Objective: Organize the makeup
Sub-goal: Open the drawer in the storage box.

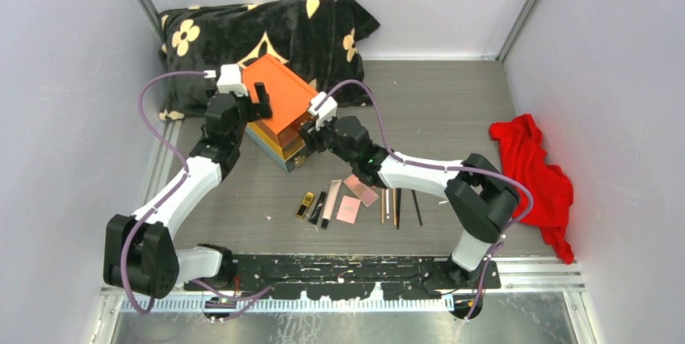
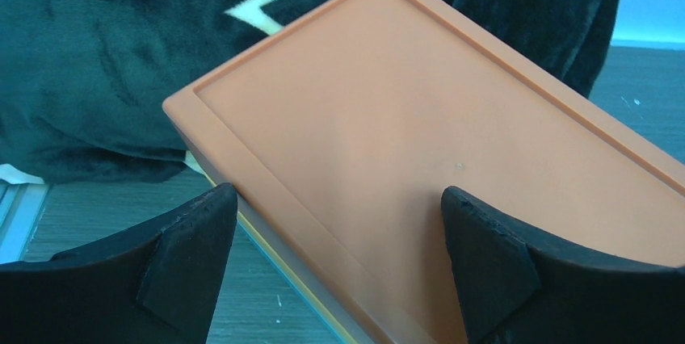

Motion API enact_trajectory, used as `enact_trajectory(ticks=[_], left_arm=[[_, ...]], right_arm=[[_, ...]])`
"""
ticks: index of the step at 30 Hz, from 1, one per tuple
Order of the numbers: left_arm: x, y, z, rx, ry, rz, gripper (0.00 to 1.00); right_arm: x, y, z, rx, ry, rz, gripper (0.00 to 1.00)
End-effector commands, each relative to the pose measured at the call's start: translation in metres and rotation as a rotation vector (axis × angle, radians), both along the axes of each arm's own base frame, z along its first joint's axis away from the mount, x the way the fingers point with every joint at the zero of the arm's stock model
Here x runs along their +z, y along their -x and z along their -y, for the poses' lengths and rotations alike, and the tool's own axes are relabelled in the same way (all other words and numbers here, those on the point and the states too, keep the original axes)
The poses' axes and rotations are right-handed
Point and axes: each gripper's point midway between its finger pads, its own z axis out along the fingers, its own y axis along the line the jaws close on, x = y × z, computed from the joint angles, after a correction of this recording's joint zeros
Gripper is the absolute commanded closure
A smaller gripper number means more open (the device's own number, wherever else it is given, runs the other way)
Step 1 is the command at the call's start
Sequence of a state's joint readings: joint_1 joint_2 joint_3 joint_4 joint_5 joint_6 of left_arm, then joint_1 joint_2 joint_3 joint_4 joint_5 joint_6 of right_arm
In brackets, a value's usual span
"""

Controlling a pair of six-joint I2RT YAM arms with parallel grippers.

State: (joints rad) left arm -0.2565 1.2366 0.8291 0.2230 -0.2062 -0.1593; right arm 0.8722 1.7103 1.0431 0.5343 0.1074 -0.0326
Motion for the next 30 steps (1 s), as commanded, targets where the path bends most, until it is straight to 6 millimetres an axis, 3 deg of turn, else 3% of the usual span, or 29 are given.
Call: enact_trajectory(ticks=[1,8,22,30], left_arm=[[-0.084,0.010,0.002,-0.027,-0.061,-0.241,0.07],[-0.106,0.006,0.008,-0.031,-0.040,-0.287,0.08],[-0.128,-0.003,0.004,-0.013,-0.028,-0.315,0.09],[-0.127,-0.004,0.002,-0.011,-0.027,-0.307,0.09]], right_arm=[[0.007,0.005,0.016,-0.021,0.019,0.021,0.64],[0.001,0.012,0.029,-0.039,0.044,0.012,0.64],[-0.013,0.040,0.058,-0.035,0.086,-0.061,0.64],[-0.022,0.053,0.075,-0.045,0.096,-0.086,0.64]])
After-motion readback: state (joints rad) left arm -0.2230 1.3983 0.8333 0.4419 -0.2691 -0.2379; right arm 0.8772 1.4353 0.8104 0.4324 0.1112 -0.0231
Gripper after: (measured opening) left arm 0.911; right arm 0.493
